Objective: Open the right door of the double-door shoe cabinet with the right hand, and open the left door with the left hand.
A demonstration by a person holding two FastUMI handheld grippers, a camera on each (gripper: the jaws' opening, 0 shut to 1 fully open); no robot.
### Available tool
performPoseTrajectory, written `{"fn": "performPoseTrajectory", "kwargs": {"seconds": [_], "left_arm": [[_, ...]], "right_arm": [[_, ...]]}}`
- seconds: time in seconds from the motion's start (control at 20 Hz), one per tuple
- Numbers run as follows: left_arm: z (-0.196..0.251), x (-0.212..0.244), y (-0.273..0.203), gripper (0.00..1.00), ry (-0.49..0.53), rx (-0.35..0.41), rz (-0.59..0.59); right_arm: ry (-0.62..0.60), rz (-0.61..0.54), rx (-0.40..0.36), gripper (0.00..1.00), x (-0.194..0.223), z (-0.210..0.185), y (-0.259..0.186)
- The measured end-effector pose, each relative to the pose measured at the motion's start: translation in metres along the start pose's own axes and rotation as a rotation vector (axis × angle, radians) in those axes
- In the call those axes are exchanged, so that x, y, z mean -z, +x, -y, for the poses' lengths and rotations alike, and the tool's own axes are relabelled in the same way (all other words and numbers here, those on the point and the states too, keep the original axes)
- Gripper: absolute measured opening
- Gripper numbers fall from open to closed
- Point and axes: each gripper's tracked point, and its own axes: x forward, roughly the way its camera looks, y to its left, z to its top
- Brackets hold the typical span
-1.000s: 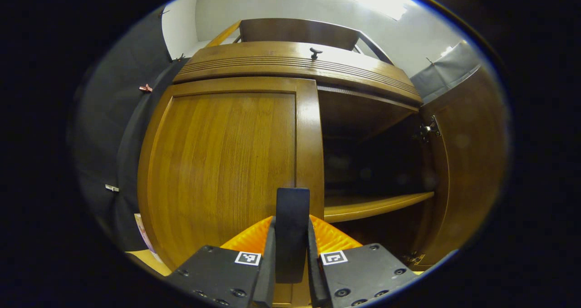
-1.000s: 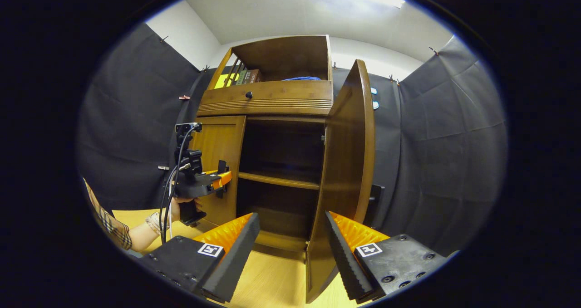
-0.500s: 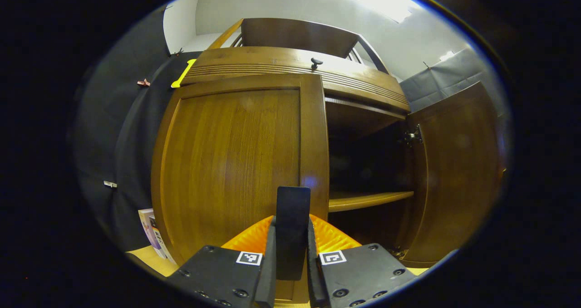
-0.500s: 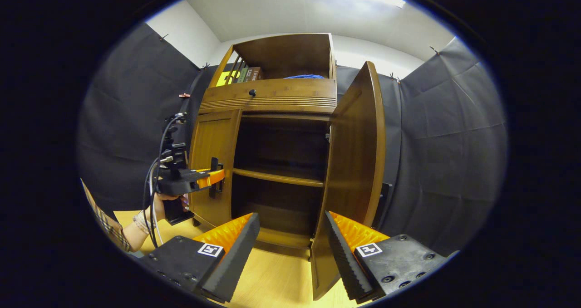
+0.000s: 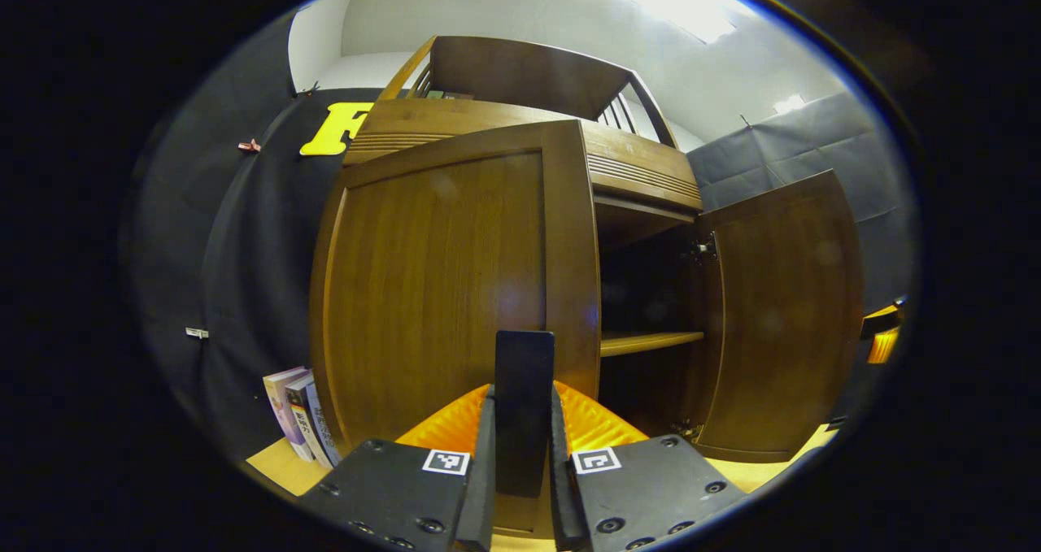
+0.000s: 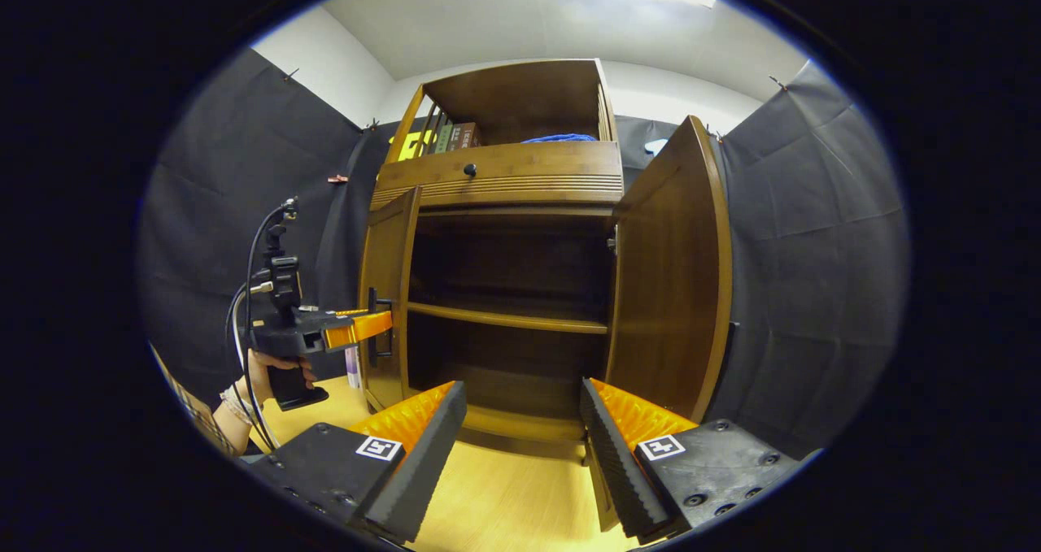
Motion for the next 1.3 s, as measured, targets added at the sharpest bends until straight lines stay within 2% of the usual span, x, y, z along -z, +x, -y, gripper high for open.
{"fn": "performPoseTrajectory", "kwargs": {"seconds": [0.3, 0.6, 0.9, 1.1, 1.3], "left_arm": [[-0.017, -0.008, -0.036, 0.31, 0.026, 0.015, -0.013], [-0.045, -0.017, -0.075, 0.29, 0.059, -0.017, -0.022], [-0.071, -0.024, -0.102, 0.27, 0.111, -0.095, -0.024], [-0.095, -0.04, -0.118, 0.27, 0.129, -0.181, 0.015], [-0.113, -0.041, -0.128, 0.27, 0.122, -0.232, 0.001]], "right_arm": [[0.029, 0.016, -0.016, 0.9, -0.005, -0.019, 0.001], [0.033, 0.026, -0.047, 0.89, -0.003, -0.043, 0.008], [0.046, 0.006, -0.112, 0.9, 0.005, -0.074, 0.019], [0.053, -0.006, -0.137, 0.9, 0.012, -0.087, 0.025], [0.069, -0.008, -0.147, 0.9, 0.012, -0.093, 0.029]]}}
